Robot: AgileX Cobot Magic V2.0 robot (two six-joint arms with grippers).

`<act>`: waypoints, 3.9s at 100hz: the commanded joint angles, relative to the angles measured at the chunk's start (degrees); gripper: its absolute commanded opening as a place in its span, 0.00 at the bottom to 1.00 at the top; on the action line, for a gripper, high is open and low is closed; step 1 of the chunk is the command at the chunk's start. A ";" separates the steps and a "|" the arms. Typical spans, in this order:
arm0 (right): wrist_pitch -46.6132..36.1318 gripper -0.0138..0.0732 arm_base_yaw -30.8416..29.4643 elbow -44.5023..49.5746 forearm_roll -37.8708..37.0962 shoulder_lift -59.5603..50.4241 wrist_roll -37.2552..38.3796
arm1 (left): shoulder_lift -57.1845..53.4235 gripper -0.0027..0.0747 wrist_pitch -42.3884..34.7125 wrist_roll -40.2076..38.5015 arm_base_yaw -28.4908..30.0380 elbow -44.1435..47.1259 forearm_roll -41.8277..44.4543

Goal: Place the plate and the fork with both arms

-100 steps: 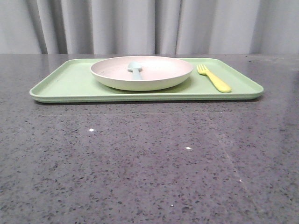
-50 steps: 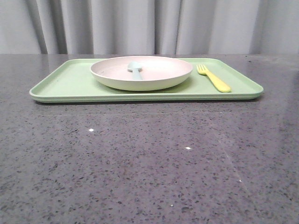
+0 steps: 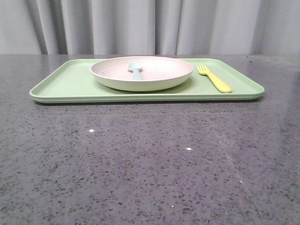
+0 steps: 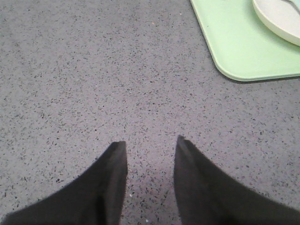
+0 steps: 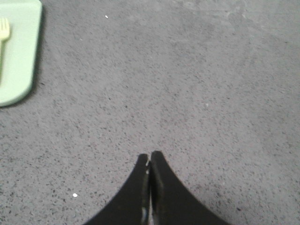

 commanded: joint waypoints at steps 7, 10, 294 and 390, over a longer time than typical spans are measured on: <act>-5.78 0.02 -0.31 -1.37 -1.33 0.33 0.00 | 0.32 0.02 -4.37 -0.69 0.03 -1.47 -0.61; -5.99 0.02 -0.31 -1.37 -1.33 0.33 0.00 | 0.32 0.01 -4.52 -0.69 0.03 -1.47 -0.61; -5.70 0.02 -0.31 -1.37 -1.33 0.43 0.00 | -30.89 0.01 -44.93 -0.69 0.06 35.63 3.99; -9.35 0.02 -0.31 1.71 1.34 -2.23 -4.24 | -30.89 0.01 -44.93 -0.69 0.06 35.63 3.99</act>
